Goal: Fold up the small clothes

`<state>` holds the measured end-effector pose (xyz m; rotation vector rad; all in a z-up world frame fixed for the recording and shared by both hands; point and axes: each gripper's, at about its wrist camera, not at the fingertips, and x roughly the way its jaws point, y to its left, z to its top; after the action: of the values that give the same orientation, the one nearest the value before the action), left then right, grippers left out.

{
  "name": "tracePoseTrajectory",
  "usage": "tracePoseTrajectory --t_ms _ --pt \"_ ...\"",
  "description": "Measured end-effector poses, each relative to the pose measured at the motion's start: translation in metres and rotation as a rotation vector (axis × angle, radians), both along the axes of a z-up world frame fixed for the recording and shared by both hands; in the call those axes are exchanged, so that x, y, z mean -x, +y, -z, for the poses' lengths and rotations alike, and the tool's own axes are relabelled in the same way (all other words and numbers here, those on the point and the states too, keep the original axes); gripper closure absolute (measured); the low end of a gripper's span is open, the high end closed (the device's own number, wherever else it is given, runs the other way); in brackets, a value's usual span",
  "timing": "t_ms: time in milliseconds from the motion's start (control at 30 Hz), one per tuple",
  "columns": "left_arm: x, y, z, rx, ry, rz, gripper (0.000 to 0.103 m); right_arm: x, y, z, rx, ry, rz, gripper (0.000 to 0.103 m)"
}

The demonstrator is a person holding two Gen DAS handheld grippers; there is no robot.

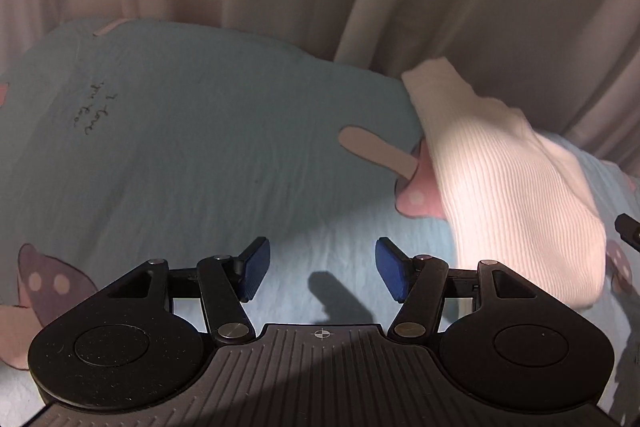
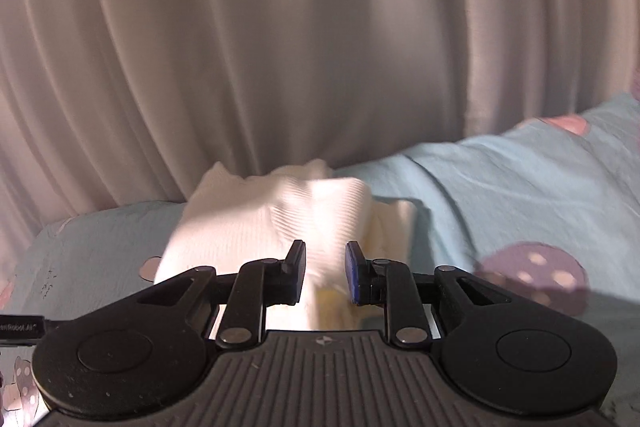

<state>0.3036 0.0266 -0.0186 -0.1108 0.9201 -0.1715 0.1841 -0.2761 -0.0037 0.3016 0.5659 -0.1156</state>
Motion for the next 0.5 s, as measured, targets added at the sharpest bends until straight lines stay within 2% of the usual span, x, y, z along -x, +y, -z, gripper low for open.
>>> tracePoseTrajectory --t_ms 100,233,367,433,500 --pt "-0.020 -0.015 -0.005 0.040 -0.047 -0.053 0.039 -0.056 0.025 0.008 0.066 0.016 -0.090 0.082" --pt "-0.054 -0.059 -0.009 0.057 -0.119 -0.077 0.039 -0.113 0.037 0.027 0.151 0.061 -0.089 0.083" --pt "-0.084 -0.106 -0.001 0.030 -0.200 -0.040 0.038 -0.130 0.022 0.047 0.106 0.075 -0.036 0.085" --pt "-0.100 -0.126 0.009 0.008 -0.210 -0.066 0.038 -0.128 0.015 0.054 0.097 0.049 -0.018 0.085" --pt "-0.112 -0.140 0.019 0.025 -0.201 -0.061 0.038 -0.124 0.012 0.059 0.096 0.023 -0.018 0.085"
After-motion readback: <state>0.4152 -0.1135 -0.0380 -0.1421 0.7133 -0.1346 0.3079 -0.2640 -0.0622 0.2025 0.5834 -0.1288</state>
